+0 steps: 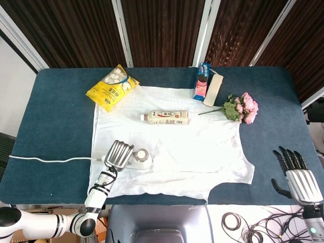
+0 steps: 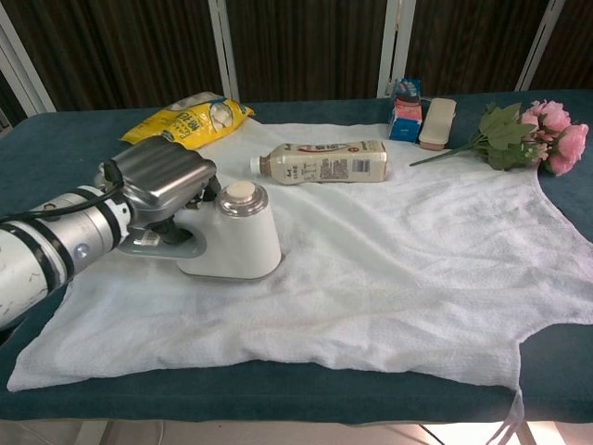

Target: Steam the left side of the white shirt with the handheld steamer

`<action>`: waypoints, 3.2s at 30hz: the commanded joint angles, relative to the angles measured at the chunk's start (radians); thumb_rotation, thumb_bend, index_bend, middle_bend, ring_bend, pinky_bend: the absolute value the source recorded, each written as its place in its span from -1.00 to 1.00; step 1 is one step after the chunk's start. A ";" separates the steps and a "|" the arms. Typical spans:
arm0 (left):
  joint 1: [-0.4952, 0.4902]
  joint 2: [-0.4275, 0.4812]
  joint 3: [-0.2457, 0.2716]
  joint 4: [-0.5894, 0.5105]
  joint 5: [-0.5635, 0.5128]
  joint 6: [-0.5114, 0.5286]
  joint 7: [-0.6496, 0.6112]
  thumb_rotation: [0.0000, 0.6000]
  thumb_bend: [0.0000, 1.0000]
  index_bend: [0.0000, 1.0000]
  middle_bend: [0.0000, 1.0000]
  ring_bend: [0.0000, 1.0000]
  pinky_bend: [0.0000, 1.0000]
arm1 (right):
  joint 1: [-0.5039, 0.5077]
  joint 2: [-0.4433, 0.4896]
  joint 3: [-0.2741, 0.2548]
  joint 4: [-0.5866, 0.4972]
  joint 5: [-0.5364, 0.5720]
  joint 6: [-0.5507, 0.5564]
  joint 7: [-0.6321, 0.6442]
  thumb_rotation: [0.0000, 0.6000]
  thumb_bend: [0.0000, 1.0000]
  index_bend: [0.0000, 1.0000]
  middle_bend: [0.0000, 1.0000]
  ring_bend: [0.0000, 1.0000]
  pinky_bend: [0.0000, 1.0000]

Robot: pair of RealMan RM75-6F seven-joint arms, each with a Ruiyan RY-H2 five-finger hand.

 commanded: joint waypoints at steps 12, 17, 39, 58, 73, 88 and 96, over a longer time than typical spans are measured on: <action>0.012 -0.080 0.021 0.025 -0.002 0.015 0.052 1.00 0.12 0.50 0.87 1.00 1.00 | -0.015 0.005 0.012 0.005 0.012 0.031 0.010 1.00 -0.38 -1.00 -1.00 -1.00 -1.00; -0.018 -0.113 -0.046 0.153 -0.057 -0.039 0.025 1.00 0.12 0.51 0.87 1.00 1.00 | -0.035 -0.019 0.051 0.009 0.068 0.080 -0.021 1.00 -0.38 -1.00 -1.00 -1.00 -1.00; -0.098 -0.183 -0.207 0.609 -0.163 -0.119 -0.066 1.00 0.12 0.51 0.87 1.00 1.00 | -0.032 0.003 0.036 0.007 0.040 0.056 0.016 1.00 -0.38 -1.00 -1.00 -1.00 -1.00; -0.010 -0.056 -0.125 0.285 -0.134 -0.111 -0.081 1.00 0.12 0.50 0.87 1.00 1.00 | -0.030 -0.001 0.033 0.002 0.033 0.048 0.003 1.00 -0.38 -1.00 -1.00 -1.00 -1.00; 0.072 0.157 -0.020 -0.037 -0.062 -0.014 -0.082 1.00 0.11 0.51 0.87 1.00 1.00 | -0.034 -0.001 0.033 0.001 0.031 0.054 0.007 1.00 -0.38 -1.00 -1.00 -1.00 -1.00; 0.087 0.086 -0.029 0.532 0.069 -0.082 -0.391 1.00 0.07 0.51 0.85 0.99 1.00 | -0.023 -0.007 0.026 -0.003 0.029 0.028 -0.016 1.00 -0.38 -1.00 -1.00 -1.00 -1.00; 0.110 0.032 -0.006 0.638 0.125 -0.125 -0.491 1.00 -0.02 0.51 0.80 0.93 1.00 | -0.018 -0.015 0.026 -0.004 0.037 0.018 -0.036 1.00 -0.38 -1.00 -1.00 -1.00 -1.00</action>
